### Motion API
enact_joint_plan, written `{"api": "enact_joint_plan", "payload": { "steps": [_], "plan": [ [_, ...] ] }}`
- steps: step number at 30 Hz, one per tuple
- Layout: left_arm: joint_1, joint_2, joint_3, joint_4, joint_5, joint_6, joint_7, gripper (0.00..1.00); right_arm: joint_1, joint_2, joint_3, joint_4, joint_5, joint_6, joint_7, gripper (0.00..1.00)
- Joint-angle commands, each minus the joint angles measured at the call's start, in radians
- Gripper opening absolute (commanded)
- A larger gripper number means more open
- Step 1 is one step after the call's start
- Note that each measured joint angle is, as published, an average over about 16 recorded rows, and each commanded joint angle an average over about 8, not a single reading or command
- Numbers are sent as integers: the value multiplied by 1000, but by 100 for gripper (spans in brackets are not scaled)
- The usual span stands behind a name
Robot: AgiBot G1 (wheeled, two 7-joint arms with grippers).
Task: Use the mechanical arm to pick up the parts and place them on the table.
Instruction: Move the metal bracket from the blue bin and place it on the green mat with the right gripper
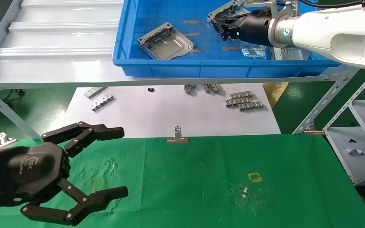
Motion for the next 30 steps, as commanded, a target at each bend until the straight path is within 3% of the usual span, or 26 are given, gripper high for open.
{"api": "enact_joint_plan", "payload": {
  "steps": [1,9,14,22,30],
  "plan": [
    [0,0,0,0,0,0,0,100,-2,0,-5,-1,-2,0,0,0],
    [0,0,0,0,0,0,0,100,19,8,-10,6,9,-20,-11,0],
    [0,0,0,0,0,0,0,100,54,28,-9,16,18,-99,-48,0],
    [0,0,0,0,0,0,0,100,117,101,2,52,50,-371,-153,0],
    [0,0,0,0,0,0,0,100,183,197,10,78,90,-758,-263,0]
  ]
}}
